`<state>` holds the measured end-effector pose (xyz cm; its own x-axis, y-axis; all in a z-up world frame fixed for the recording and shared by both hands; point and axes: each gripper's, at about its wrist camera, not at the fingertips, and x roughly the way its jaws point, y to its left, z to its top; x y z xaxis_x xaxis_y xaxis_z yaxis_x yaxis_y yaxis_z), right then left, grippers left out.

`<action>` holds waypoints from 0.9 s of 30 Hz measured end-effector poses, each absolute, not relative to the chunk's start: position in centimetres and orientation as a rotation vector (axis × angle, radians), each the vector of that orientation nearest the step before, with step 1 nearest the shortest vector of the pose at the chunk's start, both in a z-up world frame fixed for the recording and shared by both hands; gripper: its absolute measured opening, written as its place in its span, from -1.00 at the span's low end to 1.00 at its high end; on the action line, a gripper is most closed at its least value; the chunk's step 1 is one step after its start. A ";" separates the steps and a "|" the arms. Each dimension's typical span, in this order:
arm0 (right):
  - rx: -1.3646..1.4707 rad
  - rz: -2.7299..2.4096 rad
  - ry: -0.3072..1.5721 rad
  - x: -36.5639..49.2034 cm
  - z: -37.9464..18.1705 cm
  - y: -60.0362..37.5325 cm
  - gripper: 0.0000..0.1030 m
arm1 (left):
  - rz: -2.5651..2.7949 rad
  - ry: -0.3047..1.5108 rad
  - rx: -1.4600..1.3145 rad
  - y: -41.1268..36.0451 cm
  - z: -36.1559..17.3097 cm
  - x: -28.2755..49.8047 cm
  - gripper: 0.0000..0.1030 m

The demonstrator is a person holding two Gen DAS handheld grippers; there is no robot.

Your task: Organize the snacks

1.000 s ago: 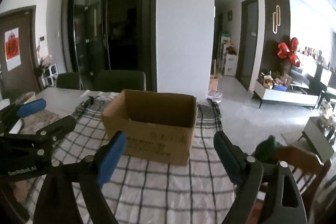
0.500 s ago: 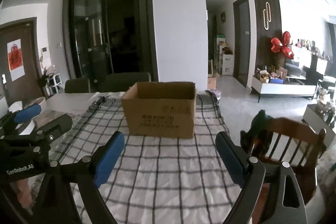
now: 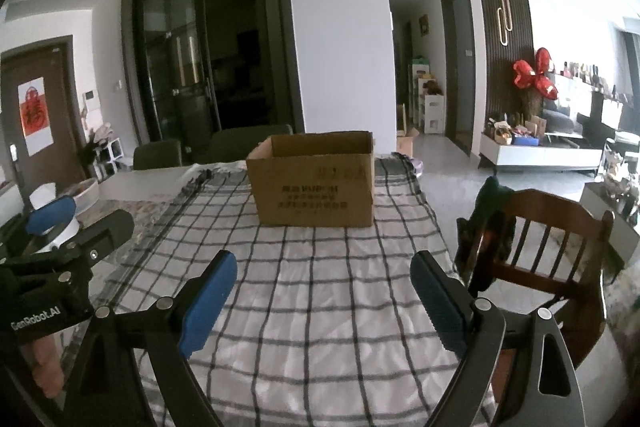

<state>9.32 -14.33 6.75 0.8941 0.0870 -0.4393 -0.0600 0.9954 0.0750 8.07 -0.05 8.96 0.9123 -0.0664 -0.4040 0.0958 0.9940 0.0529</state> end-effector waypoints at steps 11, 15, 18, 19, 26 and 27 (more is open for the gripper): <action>0.056 0.078 0.428 6.7 6.4 -14.0 0.73 | -0.094 0.421 0.059 0.1 8.0 6.0 1.00; 0.055 0.078 0.430 6.3 6.2 -14.0 0.73 | -0.093 0.422 0.064 0.1 7.8 5.5 1.00; 0.059 0.079 0.430 6.0 6.1 -14.0 0.73 | -0.096 0.421 0.062 0.1 7.8 5.3 1.00; 0.057 0.080 0.432 6.0 6.1 -14.0 0.73 | -0.097 0.421 0.059 0.2 7.9 5.2 1.00; 0.051 0.077 0.432 5.3 6.0 -13.9 0.73 | -0.100 0.416 0.056 0.0 8.0 5.0 1.00; 0.052 0.078 0.433 5.2 6.0 -13.9 0.73 | -0.101 0.418 0.056 -0.1 8.0 5.0 1.00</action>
